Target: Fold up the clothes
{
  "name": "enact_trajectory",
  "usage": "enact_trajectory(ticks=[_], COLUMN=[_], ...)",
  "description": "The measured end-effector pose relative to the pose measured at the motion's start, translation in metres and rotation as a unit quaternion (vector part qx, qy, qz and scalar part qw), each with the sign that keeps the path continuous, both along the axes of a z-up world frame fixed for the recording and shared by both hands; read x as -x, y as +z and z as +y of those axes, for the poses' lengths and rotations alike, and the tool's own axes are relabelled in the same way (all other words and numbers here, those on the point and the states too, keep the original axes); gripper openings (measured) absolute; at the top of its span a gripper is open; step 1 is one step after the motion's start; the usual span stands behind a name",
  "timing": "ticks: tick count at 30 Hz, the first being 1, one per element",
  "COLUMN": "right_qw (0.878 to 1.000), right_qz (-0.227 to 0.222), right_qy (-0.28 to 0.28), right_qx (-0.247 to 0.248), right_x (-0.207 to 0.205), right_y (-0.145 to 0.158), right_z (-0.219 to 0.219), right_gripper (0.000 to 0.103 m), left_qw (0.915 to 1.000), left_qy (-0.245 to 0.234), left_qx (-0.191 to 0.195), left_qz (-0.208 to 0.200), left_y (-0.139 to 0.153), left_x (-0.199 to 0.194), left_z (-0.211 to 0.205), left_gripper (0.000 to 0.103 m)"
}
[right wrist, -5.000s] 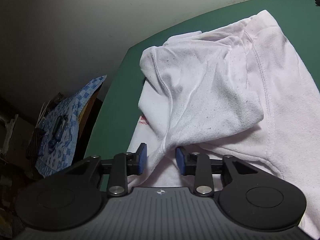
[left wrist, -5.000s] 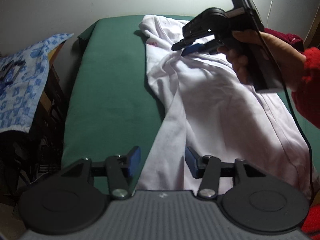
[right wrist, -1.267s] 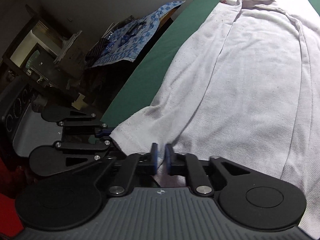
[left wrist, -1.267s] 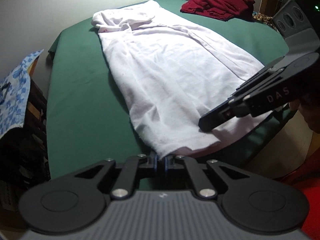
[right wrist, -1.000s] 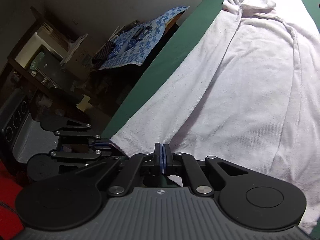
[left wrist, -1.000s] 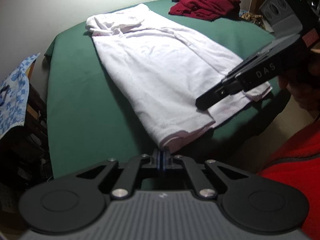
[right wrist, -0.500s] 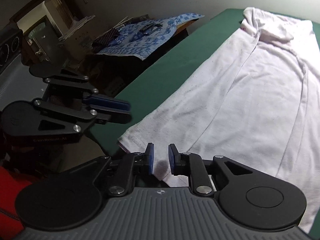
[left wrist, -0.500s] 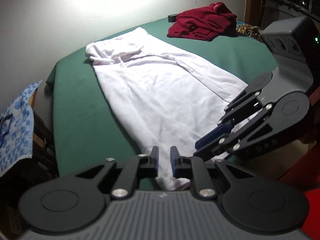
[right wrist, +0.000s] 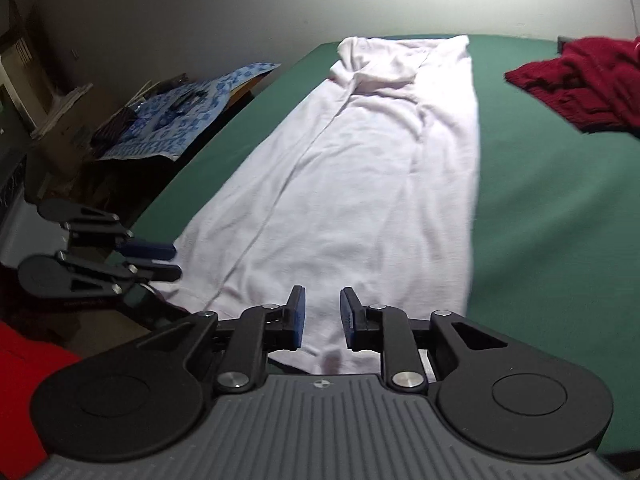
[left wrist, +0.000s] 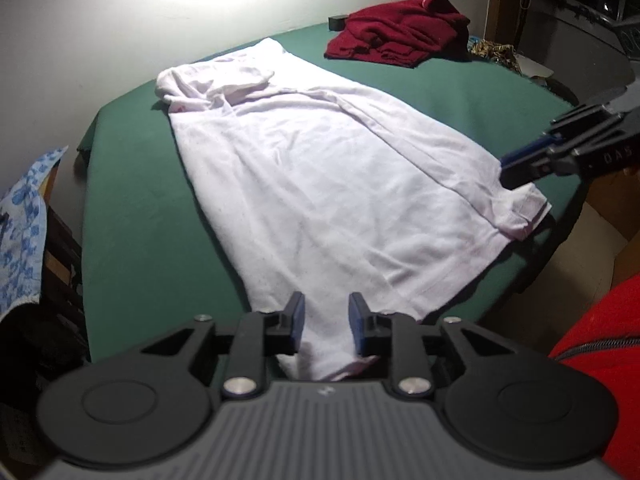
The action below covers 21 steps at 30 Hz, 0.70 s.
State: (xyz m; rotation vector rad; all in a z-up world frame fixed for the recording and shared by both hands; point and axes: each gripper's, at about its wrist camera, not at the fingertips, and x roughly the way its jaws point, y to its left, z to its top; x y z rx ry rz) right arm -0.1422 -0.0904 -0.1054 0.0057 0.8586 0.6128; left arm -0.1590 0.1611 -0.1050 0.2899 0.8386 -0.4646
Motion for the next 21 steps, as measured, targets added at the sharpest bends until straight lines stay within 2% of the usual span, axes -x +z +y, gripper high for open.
enact_trajectory(ticks=[1, 2, 6, 8, 10, 11, 12, 13, 15, 17, 18, 19, 21], right_qw=[1.0, 1.0, 0.999, 0.999, 0.999, 0.999, 0.999, 0.999, 0.999, 0.998, 0.998, 0.998, 0.998], right_qz=[-0.006, -0.009, -0.001, 0.003, 0.007, 0.009, 0.011, 0.011, 0.007, 0.024, 0.03, 0.028, 0.038], right_qy=[0.004, 0.006, 0.001, -0.001, -0.004, -0.005, -0.006, -0.006, 0.004, 0.012, 0.015, 0.021, 0.03], right_qx=[0.015, 0.025, 0.036, 0.041, 0.047, 0.05, 0.052, 0.051, 0.041, 0.049, 0.053, 0.052, 0.049], right_x=[0.003, 0.005, 0.006, 0.006, 0.006, 0.006, 0.007, 0.007, 0.009, 0.007, 0.007, 0.008, 0.008], right_y=[0.001, 0.001, -0.007, -0.01, -0.014, -0.016, -0.018, -0.018, -0.015, -0.022, -0.025, -0.025, -0.02], right_z=[-0.003, -0.004, 0.002, 0.005, 0.008, 0.01, 0.011, 0.013, 0.018, 0.025, 0.027, 0.028, 0.027], right_gripper=[0.039, 0.042, 0.04, 0.031, 0.008, 0.005, 0.005, 0.005, 0.005, 0.007, 0.009, 0.016, 0.025], left_qw=[1.0, 1.0, 0.9991, 0.9991, 0.9988, 0.9984, 0.998, 0.9981, 0.9984, 0.9983, 0.9979, 0.9979, 0.998], left_qy=[-0.003, -0.006, -0.017, -0.01, -0.006, -0.004, -0.002, -0.002, -0.002, -0.002, -0.001, 0.0, -0.001], left_qx=[-0.002, -0.005, -0.032, -0.022, -0.01, -0.003, 0.004, 0.01, 0.021, 0.014, 0.01, 0.012, 0.01], left_qz=[0.0, 0.001, 0.019, 0.036, 0.048, 0.056, 0.064, 0.061, 0.053, 0.056, 0.063, 0.064, 0.063], left_y=[-0.001, -0.002, -0.015, -0.018, -0.018, -0.017, -0.016, -0.013, -0.007, -0.011, -0.015, -0.016, -0.015], left_x=[-0.001, -0.003, -0.009, -0.012, -0.013, -0.014, -0.014, -0.012, -0.009, -0.008, -0.009, -0.007, -0.004], left_z=[-0.002, -0.005, -0.019, -0.02, -0.019, -0.018, -0.017, -0.017, -0.018, -0.023, -0.025, -0.025, -0.026], left_gripper=[0.031, 0.031, 0.031, 0.029, 0.023, 0.019, 0.014, 0.013, 0.017, 0.02, 0.021, 0.021, 0.021])
